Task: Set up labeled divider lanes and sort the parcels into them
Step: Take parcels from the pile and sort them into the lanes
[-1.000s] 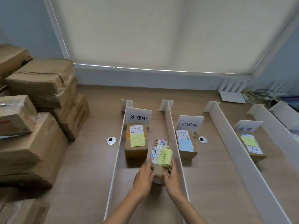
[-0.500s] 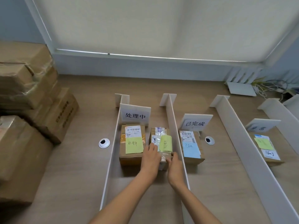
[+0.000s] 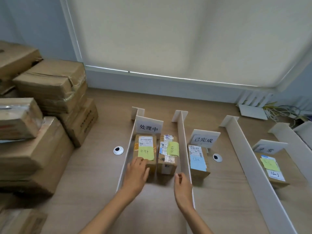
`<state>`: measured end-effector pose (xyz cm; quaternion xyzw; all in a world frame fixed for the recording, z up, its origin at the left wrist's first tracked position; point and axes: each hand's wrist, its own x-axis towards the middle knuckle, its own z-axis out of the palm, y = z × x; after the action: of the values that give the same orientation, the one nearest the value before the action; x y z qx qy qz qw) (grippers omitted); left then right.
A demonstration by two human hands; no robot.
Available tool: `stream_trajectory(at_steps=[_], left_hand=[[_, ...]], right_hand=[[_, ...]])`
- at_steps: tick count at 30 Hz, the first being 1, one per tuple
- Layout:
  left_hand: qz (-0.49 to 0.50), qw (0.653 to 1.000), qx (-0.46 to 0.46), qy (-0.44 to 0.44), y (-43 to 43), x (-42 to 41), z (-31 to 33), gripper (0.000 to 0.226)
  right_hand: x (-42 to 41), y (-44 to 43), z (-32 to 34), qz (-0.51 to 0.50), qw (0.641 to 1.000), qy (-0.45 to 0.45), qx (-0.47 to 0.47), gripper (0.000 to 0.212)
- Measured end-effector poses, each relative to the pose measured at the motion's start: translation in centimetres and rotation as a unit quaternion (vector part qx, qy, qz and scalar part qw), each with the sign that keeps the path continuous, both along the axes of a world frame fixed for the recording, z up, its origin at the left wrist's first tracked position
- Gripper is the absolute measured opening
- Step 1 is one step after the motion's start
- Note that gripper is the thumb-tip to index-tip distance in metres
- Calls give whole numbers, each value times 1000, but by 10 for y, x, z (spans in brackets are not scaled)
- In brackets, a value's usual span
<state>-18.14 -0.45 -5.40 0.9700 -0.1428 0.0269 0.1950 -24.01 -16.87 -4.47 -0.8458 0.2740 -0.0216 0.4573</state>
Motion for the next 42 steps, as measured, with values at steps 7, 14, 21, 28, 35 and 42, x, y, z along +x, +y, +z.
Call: stream_trajectory(at_steps=[7,14,21,28,35,42], left_hand=[[142,985,-71,-70,130,-109,42,44],[269,951,-115,-97,239,-223,82,21],[355,912,-123,-166,355,-281,104,19],[400,893,-166,-120,482,-275,94,31],[439,854,-277,26,597,-231,66,65],[390,832,-364,151,642,-193,42,68]], right_hand=[[-57,62,38,137,989,-50,27,20],[-113,169,56,259,960,-68,84,21],[-148,285,67,354,926,-74,106,24],[-142,396,65,374,919,-77,102,24],[-117,509,52,357,930,-26,83,26],[-104,575,39,324,924,91,181,62]])
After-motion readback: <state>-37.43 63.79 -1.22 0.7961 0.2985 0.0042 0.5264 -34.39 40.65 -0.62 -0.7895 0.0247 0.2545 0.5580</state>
